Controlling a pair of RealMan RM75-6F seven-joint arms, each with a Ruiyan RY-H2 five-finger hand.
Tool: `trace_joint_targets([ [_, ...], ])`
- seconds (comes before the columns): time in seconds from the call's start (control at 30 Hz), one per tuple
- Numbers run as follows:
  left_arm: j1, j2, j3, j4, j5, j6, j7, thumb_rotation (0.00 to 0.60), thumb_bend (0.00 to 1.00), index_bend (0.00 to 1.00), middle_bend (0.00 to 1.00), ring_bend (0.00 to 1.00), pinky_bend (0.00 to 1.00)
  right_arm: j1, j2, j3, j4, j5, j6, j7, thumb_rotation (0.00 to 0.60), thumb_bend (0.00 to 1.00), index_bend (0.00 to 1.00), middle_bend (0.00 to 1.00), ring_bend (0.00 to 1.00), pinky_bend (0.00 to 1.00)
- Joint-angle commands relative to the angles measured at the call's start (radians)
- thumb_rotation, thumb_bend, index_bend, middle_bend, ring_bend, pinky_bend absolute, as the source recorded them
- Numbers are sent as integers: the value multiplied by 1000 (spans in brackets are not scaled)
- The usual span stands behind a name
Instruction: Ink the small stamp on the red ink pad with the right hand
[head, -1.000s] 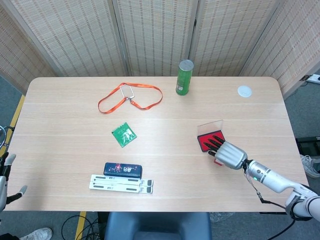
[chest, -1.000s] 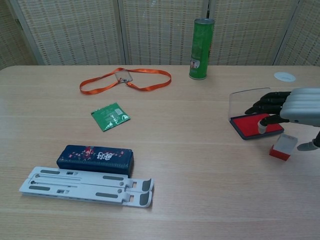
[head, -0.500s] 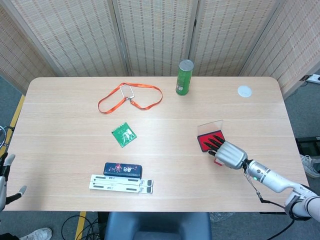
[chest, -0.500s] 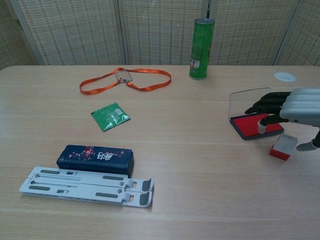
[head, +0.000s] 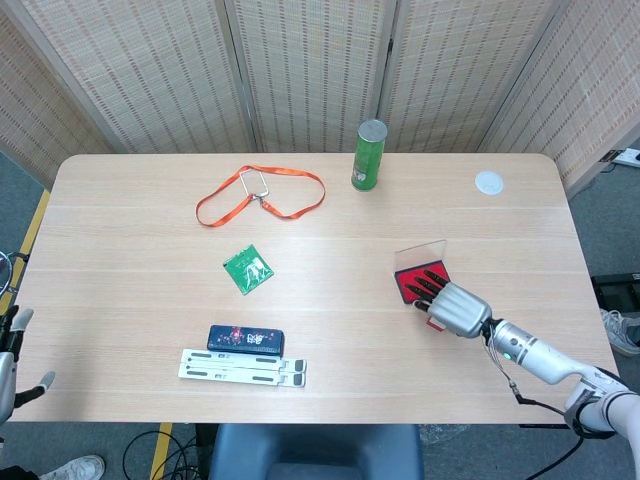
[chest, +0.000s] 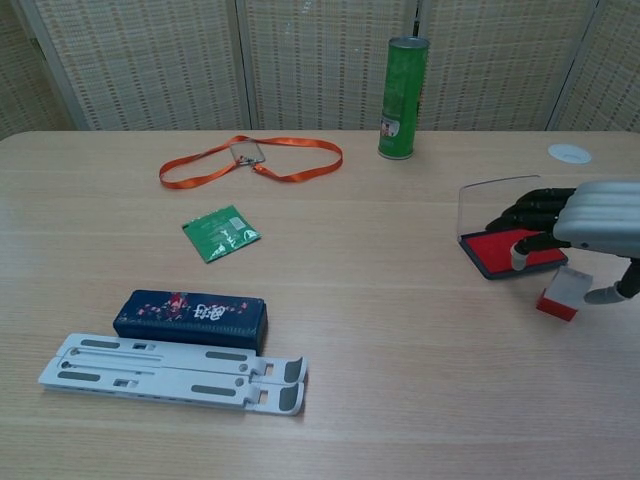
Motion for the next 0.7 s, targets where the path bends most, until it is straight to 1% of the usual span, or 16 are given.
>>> trace_joint_targets([
  [0.03,0,0,0,1,1,0,-1,600,231,0,61,98,268,0,-4,-4,4,-1,6,-1,600,228,380,0,0,0],
  [0.23,-1,-2,1,5,3,0,-2,600,230,0,61,98,268,-6,-7,-7,6,5,15,-12,600,228,481,0,0,0],
  [0.47,-3,-4,1,8,0,-5,-1,600,230,0,61,98,268,-9,-12,-10,10,10,19,-21,600,228,505,0,0,0],
  [0.7,-3,-3,2,6,5,-4,-4,600,230,0,61,98,268,-19,-16,-4,10,21,47,-9,600,227,583,14,0,0],
])
